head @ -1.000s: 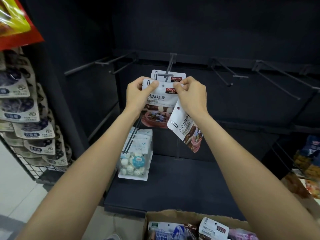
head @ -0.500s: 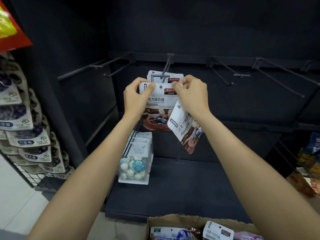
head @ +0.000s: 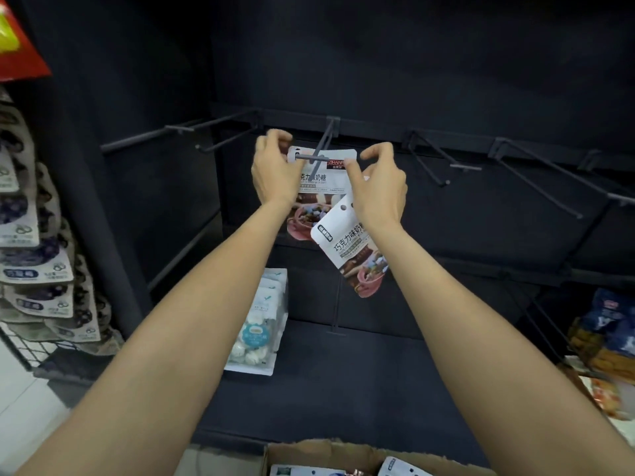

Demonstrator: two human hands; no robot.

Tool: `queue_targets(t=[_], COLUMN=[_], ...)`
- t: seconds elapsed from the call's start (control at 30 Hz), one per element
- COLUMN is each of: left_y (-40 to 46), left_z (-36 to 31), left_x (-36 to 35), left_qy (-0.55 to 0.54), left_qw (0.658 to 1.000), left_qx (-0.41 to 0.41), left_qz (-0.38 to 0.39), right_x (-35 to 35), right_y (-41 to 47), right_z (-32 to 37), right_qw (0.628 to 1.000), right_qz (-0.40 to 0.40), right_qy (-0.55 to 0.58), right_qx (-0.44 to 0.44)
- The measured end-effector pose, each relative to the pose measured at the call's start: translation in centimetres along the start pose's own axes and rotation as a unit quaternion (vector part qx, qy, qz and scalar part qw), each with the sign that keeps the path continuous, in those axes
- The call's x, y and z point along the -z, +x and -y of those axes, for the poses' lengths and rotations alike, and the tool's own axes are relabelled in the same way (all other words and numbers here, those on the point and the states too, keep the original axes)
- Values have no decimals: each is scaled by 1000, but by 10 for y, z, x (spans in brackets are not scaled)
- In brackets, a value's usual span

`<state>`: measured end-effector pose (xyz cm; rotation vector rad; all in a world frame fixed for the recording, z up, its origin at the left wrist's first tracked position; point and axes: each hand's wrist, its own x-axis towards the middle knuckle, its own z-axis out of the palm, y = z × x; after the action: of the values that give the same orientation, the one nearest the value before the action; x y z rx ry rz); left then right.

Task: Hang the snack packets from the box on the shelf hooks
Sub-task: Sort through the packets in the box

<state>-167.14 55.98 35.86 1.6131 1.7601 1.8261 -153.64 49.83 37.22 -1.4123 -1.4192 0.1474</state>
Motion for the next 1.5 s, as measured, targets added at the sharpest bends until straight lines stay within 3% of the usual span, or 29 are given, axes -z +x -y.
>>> queue_targets(t=[0.1,0.13,0.2,0.27,0.3,0.4,0.57,0.63,0.93,1.27,1.4,1.5], left_y=[-37,-54,-89,-115,-123,-124,-94,-82,-53,-50,-37,-20], left_z=[-3,-6,-18,-27,-30,-31,-31,-31,-14,15,14,11], left_x=[23,37,68,87,91,95,104,100,72,53,32,18], left_qy=[-155,-203,-267,-222,-177,-95,-235,-255,-226,-314,-236,-66], left_qw=[980,967,939,937,945,972,949,942,949,917,959,996], left_qx=[109,149,181,122,83,16,102,127,128,115,91,30], left_qz=[-51,-22,116,239,262,214,185,176,177,216,130,58], right_x=[7,8,8,4,2,5,20,17,-6,-8,-16,-23], right_y=[-3,-4,-10,-20,-26,-38,-43,-43,-29,-26,-10,5], right_z=[-1,-1,0,6,11,19,17,17,18,5,-1,-5], right_qw=[999,999,997,995,994,987,957,953,968,988,994,991], right_qz=[-38,-50,-63,-64,-60,-18,154,177,118,77,13,4], right_qy=[18,23,46,76,90,160,236,239,214,102,7,-58], right_qx=[-4,-2,3,4,0,1,67,54,-58,91,111,123])
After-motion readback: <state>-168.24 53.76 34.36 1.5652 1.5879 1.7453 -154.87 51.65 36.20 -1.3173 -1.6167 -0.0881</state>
